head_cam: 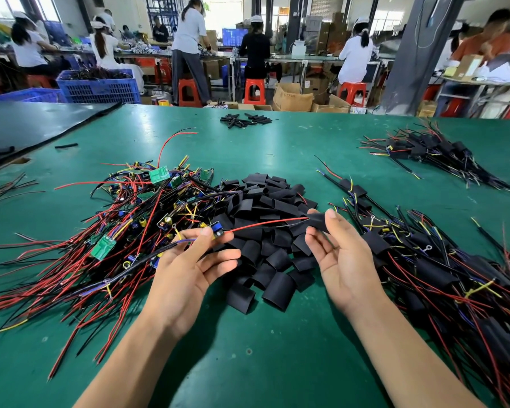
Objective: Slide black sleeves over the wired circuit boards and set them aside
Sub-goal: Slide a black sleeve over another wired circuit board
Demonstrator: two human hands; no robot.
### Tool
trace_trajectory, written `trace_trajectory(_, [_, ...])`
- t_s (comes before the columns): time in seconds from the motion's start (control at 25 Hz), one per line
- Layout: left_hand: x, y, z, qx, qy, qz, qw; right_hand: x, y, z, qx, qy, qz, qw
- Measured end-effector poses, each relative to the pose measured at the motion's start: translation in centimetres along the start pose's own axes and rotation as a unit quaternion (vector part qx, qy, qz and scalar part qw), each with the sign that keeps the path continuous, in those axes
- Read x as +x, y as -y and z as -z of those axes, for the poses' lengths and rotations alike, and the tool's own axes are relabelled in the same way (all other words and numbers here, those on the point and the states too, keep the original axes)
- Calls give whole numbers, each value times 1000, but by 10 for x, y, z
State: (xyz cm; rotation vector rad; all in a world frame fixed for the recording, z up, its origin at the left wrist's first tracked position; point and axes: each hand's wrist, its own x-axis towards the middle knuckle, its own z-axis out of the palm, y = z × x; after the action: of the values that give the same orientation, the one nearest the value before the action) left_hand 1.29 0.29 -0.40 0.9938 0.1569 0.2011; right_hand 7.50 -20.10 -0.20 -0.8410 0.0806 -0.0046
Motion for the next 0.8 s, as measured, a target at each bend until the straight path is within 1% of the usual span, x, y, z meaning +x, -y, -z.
trace_trajectory(0.24, [0,-1,0,2,-6,-7,1000,-2,-3,-2,-27,16,12,999])
trace_trajectory(0.4, [0,0,0,5,-20,-12,1000,-4,0,-2,-3,44,-11,999])
trace_trajectory(0.56, [1,0,-1,10,-36,-32,999,-4,-1,-2,-3,71,-25,997])
trace_trajectory(0.68, [1,0,-1,13,-26,-36,999,-3,-2,-1,-3,68,-19,998])
trace_trajectory(0.8, [1,1,0,21,-9,-38,999,-1,-2,-1,9,47,-19,999])
